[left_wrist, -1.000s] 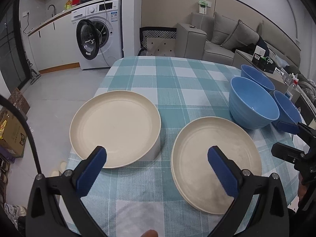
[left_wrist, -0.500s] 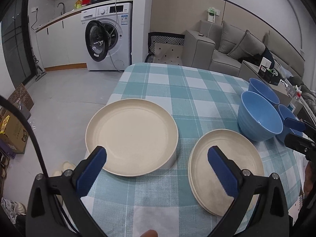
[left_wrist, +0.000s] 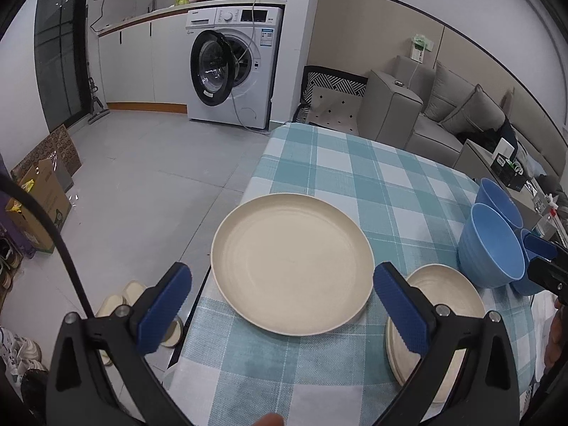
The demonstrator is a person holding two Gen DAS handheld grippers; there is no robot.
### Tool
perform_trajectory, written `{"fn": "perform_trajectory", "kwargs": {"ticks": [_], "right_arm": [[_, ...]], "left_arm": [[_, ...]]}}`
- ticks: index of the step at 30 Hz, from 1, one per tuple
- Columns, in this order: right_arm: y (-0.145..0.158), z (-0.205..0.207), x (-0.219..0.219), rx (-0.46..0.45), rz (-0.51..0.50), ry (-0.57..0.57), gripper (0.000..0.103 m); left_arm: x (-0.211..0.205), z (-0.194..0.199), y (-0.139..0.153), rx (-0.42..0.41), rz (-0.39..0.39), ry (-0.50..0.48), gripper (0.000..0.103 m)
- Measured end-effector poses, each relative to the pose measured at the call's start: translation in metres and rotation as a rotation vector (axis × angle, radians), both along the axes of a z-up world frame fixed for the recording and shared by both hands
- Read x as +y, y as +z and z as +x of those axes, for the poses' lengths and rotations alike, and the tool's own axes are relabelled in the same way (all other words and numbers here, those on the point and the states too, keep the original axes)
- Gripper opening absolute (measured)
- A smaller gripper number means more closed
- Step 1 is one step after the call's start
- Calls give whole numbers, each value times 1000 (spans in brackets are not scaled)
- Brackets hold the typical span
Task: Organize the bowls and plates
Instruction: 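Move both grippers to opposite rims of the single cream plate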
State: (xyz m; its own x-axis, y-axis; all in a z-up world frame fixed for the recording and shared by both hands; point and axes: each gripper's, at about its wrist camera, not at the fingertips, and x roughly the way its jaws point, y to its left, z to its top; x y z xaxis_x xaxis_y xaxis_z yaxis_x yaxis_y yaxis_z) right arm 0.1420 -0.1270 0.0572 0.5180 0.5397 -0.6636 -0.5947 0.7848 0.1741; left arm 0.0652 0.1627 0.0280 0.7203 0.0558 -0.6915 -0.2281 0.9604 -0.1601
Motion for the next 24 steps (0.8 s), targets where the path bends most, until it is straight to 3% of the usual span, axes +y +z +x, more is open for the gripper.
{"fn": "perform_trajectory", "kwargs": {"ticks": [10,24], "right_arm": [[-4,21,38,29,-2,19,102],[-26,45,83,82,-29,45,102]], "left_arm": [[19,18,-6,8,-30,27,103],[35,34,-34,70,-7,69,103]]}}
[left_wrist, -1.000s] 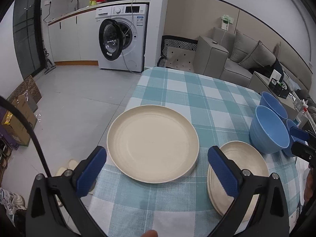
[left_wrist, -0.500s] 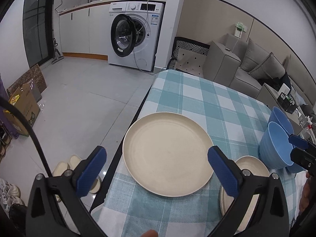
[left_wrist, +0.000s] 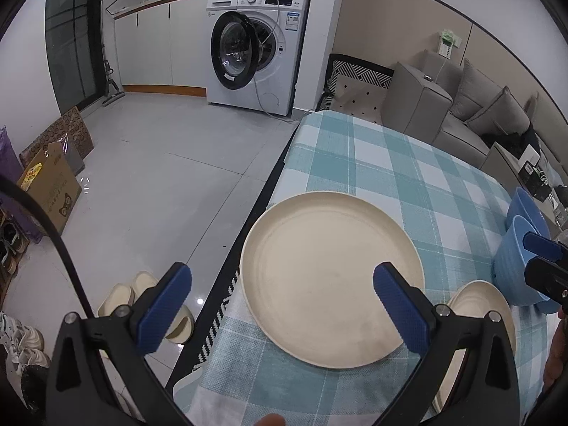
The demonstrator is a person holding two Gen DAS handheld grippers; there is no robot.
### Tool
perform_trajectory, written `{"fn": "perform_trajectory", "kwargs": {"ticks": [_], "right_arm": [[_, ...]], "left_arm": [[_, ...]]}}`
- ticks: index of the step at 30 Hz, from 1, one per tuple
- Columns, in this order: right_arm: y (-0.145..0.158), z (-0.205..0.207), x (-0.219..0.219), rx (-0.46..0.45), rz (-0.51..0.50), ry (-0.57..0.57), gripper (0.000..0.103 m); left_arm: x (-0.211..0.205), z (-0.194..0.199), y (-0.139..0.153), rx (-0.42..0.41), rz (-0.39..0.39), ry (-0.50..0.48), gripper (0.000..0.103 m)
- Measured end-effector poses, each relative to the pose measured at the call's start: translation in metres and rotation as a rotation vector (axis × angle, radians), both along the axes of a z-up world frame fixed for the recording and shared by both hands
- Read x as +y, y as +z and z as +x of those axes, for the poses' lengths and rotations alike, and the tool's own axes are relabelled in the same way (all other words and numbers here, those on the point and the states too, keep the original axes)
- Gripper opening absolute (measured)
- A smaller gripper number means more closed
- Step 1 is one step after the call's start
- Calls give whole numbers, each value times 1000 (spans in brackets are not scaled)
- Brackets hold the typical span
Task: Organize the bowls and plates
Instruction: 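Move both grippers to opposite rims of the single cream plate, then close the left gripper on the plate rim while the right gripper closes on the opposite rim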
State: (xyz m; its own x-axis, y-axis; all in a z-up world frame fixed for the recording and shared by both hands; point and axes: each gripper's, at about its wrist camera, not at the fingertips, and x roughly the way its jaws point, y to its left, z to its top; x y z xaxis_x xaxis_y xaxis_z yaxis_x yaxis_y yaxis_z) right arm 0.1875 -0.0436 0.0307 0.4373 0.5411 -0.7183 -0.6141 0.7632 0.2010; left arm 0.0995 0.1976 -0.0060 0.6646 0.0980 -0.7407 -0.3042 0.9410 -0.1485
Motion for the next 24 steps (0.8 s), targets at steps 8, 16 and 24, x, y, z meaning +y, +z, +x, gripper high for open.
{"fn": "perform_trajectory", "kwargs": {"ticks": [8,16,24], "right_arm": [[-23,15,15,52,-25,-6,102],[-44,27,32,105,-43,8,102],[-67,37,43,176,-47,13,102]], "left_arm": [[10,5,-16,23,-23,17,102],[15,10,-27,33,-45,14,100],[20,15,-39,47,-70,7,92]]}}
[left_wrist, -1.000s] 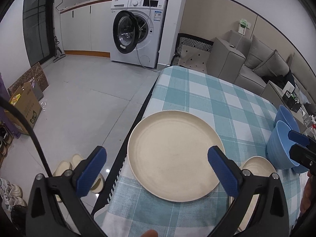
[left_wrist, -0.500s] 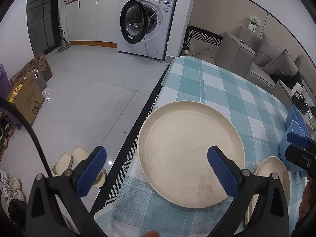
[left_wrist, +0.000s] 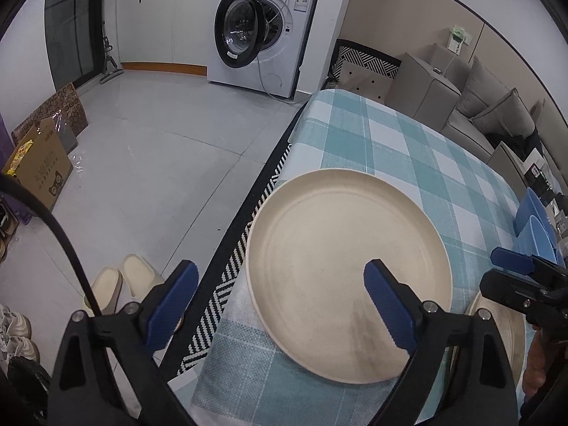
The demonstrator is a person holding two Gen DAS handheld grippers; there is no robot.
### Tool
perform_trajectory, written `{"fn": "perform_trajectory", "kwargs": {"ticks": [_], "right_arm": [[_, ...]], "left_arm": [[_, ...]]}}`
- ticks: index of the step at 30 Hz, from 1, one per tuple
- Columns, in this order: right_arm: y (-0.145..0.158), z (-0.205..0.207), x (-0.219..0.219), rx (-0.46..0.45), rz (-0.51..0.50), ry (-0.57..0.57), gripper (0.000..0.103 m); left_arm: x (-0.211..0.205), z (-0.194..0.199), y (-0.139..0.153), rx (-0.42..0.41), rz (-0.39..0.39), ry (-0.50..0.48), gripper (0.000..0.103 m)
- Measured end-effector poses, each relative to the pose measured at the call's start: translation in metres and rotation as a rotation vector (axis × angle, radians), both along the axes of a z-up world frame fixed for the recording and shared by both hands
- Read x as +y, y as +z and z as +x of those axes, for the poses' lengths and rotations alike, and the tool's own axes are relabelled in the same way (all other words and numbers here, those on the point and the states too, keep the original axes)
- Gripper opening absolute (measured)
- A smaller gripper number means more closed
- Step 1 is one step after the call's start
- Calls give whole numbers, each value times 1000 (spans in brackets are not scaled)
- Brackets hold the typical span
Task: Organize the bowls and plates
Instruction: 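Close the left gripper on the plate rim while the right gripper closes on the opposite rim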
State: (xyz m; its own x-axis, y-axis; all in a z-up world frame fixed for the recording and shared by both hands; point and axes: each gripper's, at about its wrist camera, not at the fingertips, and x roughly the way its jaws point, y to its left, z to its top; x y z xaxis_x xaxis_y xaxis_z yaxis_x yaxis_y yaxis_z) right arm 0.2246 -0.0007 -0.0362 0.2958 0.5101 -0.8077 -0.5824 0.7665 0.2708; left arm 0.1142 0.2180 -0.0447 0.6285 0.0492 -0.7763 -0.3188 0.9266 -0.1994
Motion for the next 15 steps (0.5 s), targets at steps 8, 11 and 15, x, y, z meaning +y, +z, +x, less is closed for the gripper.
{"fn": "perform_trajectory", "kwargs": {"ticks": [8,11,15], "right_arm": [[-20,9,11,51,-28,5,91],[-27,12,15,65,-42,9,83],[-37,15,20,90,-60,17,72]], "left_arm": [[6,2,-9,6,-34,12,82],[7,3,-11,2,-37,16,80],[7,5,-16,21,-36,15,68]]}}
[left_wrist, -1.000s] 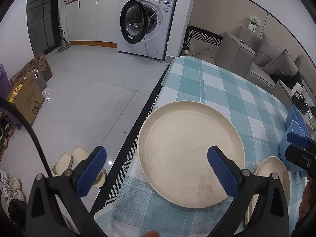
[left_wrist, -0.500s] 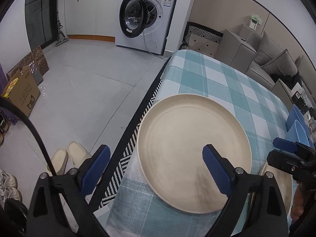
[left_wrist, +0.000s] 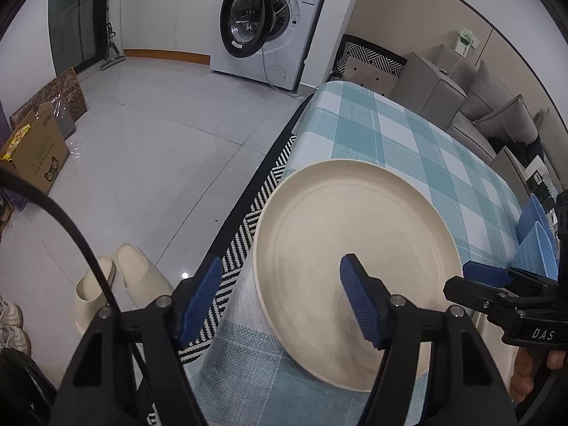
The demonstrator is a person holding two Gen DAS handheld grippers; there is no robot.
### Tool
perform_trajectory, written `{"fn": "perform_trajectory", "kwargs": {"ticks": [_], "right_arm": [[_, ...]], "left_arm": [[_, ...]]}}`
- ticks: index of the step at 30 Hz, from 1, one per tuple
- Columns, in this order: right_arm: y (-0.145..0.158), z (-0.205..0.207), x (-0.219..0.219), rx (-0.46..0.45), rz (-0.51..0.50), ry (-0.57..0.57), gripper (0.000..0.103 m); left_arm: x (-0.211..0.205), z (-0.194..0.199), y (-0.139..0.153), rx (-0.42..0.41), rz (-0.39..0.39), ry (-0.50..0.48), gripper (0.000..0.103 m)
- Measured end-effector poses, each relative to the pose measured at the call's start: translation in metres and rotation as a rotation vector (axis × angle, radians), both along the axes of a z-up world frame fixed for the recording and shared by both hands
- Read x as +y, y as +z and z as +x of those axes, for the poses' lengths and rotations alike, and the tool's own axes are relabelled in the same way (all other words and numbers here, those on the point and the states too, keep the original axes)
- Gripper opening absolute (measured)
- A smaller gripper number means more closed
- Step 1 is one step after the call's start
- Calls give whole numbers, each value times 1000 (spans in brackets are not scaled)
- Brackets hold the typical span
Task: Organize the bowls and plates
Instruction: 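Close the left gripper on the plate rim while the right gripper closes on the opposite rim, then lift the cream plate off the table with both grippers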
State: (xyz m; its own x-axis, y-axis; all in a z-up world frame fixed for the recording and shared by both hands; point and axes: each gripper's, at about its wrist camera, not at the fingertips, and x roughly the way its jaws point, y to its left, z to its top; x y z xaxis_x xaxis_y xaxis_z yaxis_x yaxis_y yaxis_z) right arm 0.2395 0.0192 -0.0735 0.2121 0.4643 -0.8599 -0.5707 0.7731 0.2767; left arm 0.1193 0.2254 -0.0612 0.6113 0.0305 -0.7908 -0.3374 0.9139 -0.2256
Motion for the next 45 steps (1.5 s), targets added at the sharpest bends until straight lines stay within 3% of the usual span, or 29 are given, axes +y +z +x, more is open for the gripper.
{"fn": "perform_trajectory", "kwargs": {"ticks": [5,9,13,20,36,45], "right_arm": [[-6,2,4,13,-3,6,63],[-9,0,8,13,-10,20,56],[-9,-1,10,7,-15,26,52],[-10,-2,8,-3,-24,21,44],[-12,-6,8,-56,-86,16,26],[-12,-10,11,-90,-115,23,24]], "left_arm": [[1,1,-5,13,-1,3,57],[0,2,-8,18,-4,-5,53],[-1,4,-12,27,-17,-16,38],[0,4,-15,34,-18,-10,26],[0,3,-17,40,29,-6,18],[-3,3,-17,42,51,-9,18]]}}
